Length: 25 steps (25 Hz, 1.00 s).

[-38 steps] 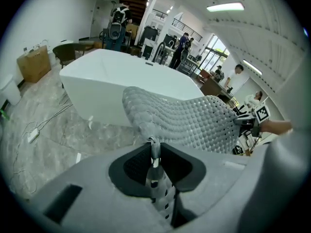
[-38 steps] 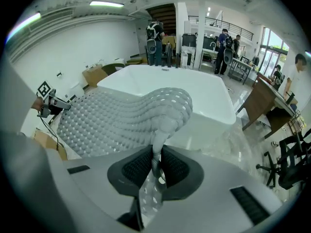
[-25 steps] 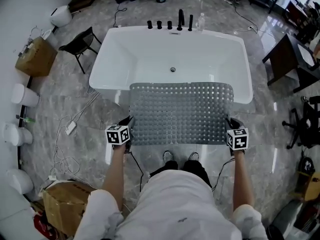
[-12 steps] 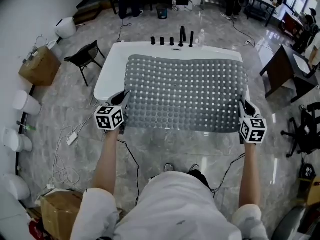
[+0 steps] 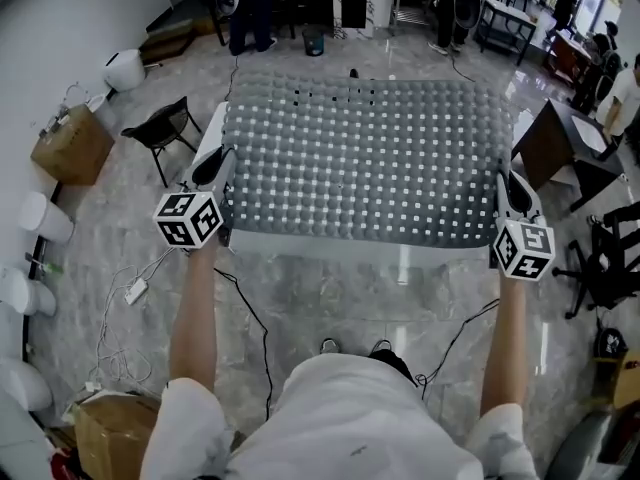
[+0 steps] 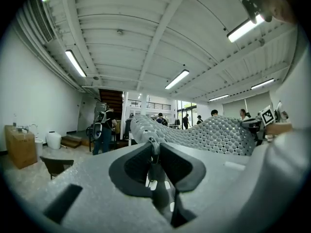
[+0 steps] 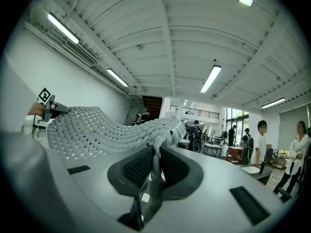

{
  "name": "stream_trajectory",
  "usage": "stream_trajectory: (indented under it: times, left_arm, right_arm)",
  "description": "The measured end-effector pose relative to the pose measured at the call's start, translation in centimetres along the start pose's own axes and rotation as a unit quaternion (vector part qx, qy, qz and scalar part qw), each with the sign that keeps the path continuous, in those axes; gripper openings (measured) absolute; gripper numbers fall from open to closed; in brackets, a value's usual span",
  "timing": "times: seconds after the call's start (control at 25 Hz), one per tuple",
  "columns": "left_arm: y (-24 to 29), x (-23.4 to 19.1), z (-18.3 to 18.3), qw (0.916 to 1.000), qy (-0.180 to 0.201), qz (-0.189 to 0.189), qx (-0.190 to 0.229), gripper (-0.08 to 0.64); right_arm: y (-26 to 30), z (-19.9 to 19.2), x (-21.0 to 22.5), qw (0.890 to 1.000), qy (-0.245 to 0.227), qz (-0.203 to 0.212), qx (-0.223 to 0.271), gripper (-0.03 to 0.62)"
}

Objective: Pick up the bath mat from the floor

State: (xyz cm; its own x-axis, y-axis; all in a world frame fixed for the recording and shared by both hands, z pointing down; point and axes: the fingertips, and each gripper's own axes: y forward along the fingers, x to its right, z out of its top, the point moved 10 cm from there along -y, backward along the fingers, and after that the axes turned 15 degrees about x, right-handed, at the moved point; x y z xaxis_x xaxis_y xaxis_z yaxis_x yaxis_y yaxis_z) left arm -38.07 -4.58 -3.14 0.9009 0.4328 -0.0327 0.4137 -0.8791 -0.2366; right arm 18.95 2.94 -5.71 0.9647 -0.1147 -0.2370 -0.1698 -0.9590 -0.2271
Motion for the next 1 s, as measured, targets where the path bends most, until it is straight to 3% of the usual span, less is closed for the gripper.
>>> stream_trajectory:
  times: [0.36, 1.0]
  left_arm:
    - [-0.8, 0.2, 2.1, 0.9988, 0.003, 0.016, 0.045, 0.064]
    - [-2.0, -0.9, 5.1, 0.9953, 0.025, 0.024, 0.091, 0.063]
  right_arm:
    - [-0.4, 3.9, -0.1, 0.998, -0.031, 0.002, 0.052, 0.048]
    - [-0.9, 5.8, 0.5, 0.995, -0.035, -0.027, 0.095, 0.048]
